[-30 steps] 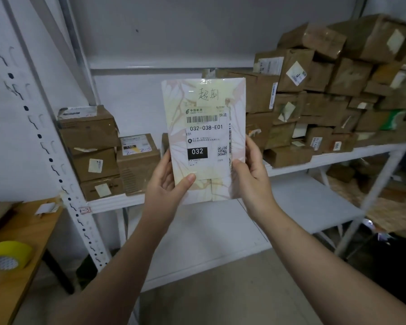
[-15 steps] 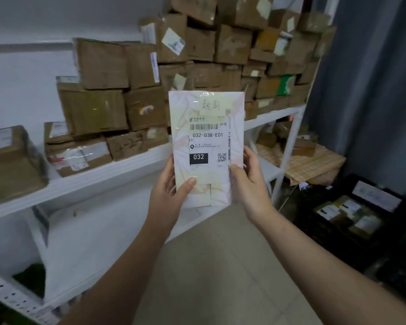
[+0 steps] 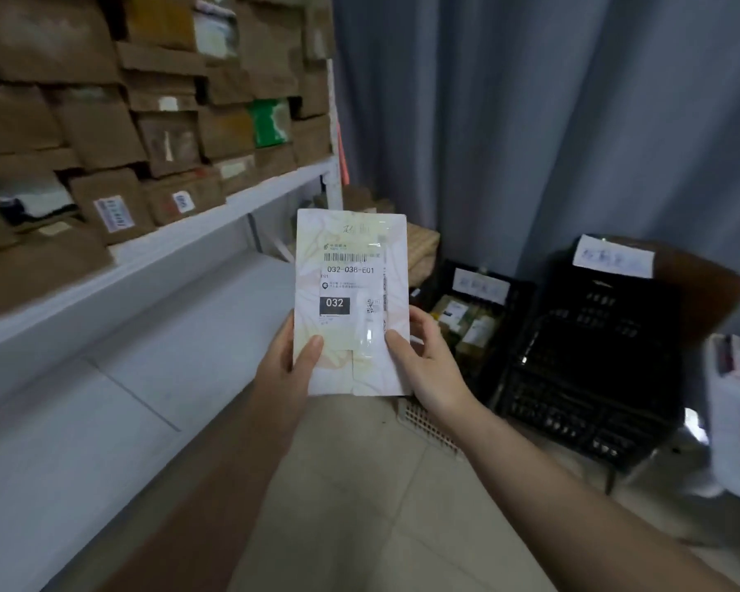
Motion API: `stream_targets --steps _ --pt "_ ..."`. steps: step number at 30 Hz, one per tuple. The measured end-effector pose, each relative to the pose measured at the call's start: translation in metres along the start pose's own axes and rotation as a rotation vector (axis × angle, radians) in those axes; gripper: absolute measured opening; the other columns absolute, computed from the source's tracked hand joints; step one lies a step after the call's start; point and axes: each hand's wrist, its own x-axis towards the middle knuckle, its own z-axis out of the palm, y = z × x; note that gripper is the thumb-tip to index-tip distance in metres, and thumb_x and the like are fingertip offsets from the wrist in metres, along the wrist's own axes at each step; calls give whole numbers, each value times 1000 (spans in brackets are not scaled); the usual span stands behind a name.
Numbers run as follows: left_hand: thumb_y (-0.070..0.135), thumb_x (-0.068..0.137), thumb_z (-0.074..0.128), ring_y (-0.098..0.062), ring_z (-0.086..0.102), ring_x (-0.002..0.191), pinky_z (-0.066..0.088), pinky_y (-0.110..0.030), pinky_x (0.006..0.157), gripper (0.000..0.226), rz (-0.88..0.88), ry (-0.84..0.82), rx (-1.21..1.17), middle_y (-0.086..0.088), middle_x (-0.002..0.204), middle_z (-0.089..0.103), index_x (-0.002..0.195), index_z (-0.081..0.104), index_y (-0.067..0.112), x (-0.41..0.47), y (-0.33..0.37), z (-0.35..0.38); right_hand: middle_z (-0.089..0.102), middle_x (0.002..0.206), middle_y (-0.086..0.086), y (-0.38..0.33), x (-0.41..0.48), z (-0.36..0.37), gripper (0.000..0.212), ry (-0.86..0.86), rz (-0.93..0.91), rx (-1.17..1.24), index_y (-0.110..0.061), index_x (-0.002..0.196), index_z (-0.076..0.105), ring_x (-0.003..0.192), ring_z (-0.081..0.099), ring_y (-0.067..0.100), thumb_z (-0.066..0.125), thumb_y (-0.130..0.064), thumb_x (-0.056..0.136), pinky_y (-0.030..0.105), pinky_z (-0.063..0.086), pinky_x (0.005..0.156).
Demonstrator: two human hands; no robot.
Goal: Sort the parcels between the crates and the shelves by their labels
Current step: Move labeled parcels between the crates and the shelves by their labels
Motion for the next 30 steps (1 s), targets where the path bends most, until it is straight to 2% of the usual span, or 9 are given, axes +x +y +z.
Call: stream_targets --steps 3,5,11,16,18,20,22,26,30 --pt "16 97 50 6 65 86 45 -3 60 27 -40 -54 49 21 93 70 119 56 31 25 -18 33 58 128 -4 20 15 -31 43 4 93 22 -38 130 42 113 60 17 61 -27 93 40 52 95" --pt "14 98 48 10 64 82 44 -2 58 25 -71 -108 49 23 87 70 118 57 26 44 -32 53 57 128 -9 34 29 -47 41 12 137 35 -50 121 42 111 61 14 62 -29 93 35 54 91" --pt "15 100 44 17 59 80 39 2 59 21 -76 -213 163 20 91 61 117 57 15 128 -80 95 55 124 -10 73 105 -79 56 91 277 37 -36 140 32 101 65 7 63 -31 92 17 55 70" --pt "29 101 40 1 59 98 46 -14 70 33 -277 -281 123 7 116 61 132 51 25 220 -123 122 59 121 1 103 184 -86 62 232 431 52 -23 139 37 107 62 18 66 -42 87 36 53 90" --pt "31 101 40 -2 58 98 44 -17 67 29 -326 -280 132 9 112 62 127 52 28 253 -140 135 60 117 0 113 211 -88 64 243 498 80 -25 139 36 103 63 16 66 -46 86 33 55 85" --pt "32 101 40 9 56 89 42 -11 62 23 -355 -285 157 17 103 61 121 52 34 282 -158 148 60 115 -7 121 235 -91 68 237 556 120 -31 140 33 97 63 8 67 -47 84 23 53 72" --pt "34 101 39 12 53 82 40 -9 59 21 -385 -294 191 22 97 58 119 49 38 307 -175 164 58 119 -9 130 255 -99 75 242 598 153 -39 142 29 102 60 8 71 -48 81 28 52 79" --pt "38 101 36 -12 53 97 40 -27 75 24 -430 -331 242 16 104 56 122 45 30 345 -213 211 55 132 -11 147 290 -135 88 248 615 181 -48 143 25 116 56 13 79 -42 74 39 51 93" --pt "43 99 40 -19 51 112 42 -37 95 52 -529 -461 259 -1 134 51 146 28 26 374 -244 264 61 127 -3 170 334 -192 74 366 576 207 -35 140 39 109 64 17 78 -28 78 40 53 94"
